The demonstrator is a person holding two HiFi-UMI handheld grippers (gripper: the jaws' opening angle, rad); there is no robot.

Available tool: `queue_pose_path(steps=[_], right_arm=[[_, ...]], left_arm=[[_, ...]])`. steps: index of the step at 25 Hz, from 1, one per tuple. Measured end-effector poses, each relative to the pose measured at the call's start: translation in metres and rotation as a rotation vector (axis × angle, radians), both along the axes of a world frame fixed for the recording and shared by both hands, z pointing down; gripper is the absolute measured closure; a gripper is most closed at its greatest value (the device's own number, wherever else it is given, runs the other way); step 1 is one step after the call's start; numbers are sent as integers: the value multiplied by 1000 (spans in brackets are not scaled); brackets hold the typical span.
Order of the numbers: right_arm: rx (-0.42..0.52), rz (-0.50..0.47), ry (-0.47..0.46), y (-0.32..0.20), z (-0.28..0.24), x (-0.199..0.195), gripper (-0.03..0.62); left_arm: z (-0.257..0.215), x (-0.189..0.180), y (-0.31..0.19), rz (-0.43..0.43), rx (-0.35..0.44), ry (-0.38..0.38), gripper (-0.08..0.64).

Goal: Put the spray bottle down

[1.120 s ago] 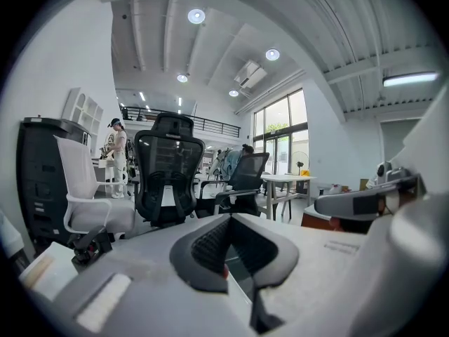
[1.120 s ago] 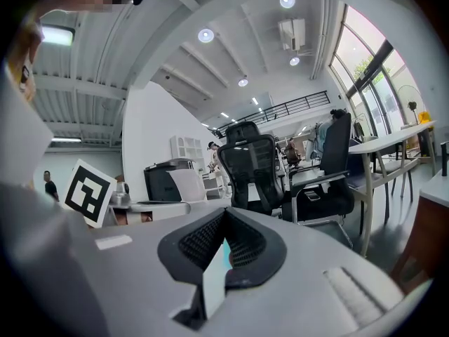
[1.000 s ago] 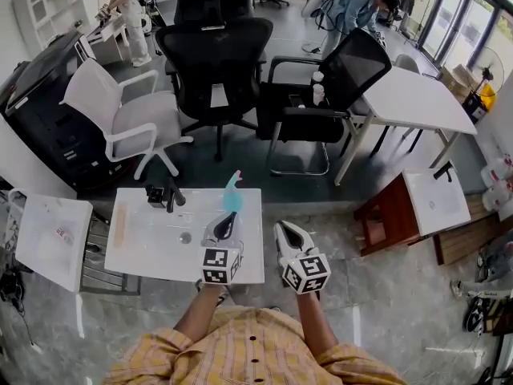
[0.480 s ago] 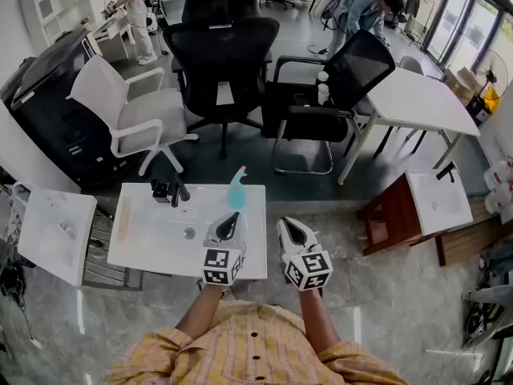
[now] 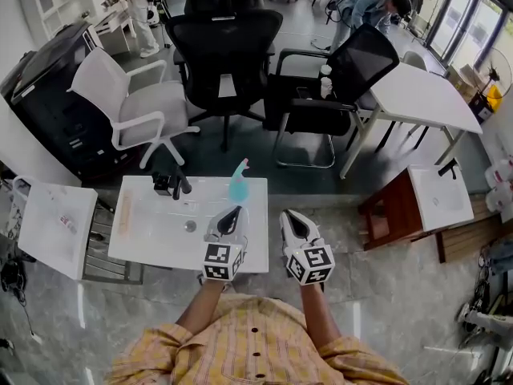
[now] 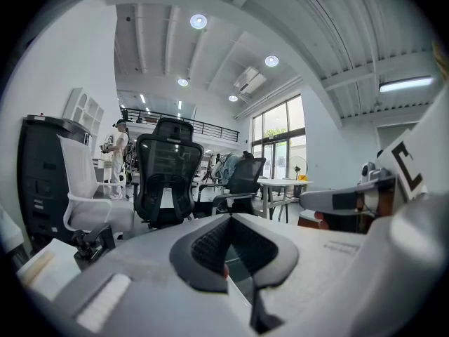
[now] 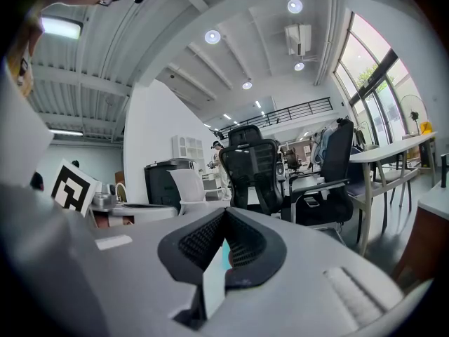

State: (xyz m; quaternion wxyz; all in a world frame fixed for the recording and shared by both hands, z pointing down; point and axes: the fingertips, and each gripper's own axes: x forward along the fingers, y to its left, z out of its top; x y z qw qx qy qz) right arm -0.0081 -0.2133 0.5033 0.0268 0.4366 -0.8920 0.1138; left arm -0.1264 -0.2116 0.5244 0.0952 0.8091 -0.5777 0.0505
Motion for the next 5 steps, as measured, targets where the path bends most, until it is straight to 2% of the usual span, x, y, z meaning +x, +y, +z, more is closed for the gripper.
queue_pose_path(steps=[5], right_arm=[[6, -3, 3, -2, 0, -2, 591]], left_arm=[[1, -1, -1, -1, 5, 5, 560]])
